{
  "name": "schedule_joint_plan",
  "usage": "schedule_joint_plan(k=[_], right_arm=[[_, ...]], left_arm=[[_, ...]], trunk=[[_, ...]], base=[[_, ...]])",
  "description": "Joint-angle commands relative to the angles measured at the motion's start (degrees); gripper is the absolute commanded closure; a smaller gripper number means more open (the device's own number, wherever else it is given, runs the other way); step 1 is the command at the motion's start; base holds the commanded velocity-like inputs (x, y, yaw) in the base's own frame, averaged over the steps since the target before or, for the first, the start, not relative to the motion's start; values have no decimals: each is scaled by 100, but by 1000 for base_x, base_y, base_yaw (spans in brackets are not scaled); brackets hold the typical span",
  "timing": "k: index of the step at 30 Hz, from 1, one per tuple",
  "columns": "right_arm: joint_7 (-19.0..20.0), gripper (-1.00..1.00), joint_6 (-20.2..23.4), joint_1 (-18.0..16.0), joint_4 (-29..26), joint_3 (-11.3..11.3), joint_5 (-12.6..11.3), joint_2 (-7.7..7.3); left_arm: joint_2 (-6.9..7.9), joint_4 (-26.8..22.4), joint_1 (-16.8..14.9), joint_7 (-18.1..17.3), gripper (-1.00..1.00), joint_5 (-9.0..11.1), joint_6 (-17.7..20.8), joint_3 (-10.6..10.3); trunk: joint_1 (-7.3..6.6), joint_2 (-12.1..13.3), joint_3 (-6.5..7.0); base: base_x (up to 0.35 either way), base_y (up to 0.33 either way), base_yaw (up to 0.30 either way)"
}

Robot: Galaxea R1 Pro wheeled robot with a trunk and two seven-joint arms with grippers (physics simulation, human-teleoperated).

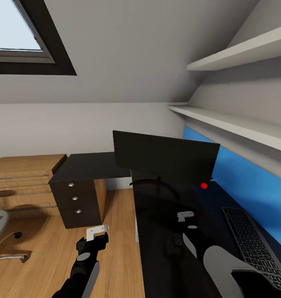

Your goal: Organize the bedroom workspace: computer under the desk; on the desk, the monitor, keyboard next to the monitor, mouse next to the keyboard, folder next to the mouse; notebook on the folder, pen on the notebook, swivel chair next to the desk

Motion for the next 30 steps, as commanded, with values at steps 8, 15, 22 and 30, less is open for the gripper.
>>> schedule_joint_plan(k=[8,15,22,30], right_arm=[[1,-100,39,-2,-12,-66,59,5],[1,-100,49,-2,-12,-68,59,6],[2,-100,90,-2,-4,-69,59,6],[2,-100,100,-2,-4,-77,59,6]], left_arm=[[2,-5,-4,49,-100,55,17,-12],[2,-3,-4,49,-100,55,17,-12],[2,2,-4,49,-100,55,17,-14],[2,-2,-4,49,-100,58,17,-12]], trunk=[[1,-6,-8],[1,-6,-8],[45,-86,-44],[221,-407,-188]], base=[[0,0,0],[0,0,0],[0,0,0],[0,0,0]])
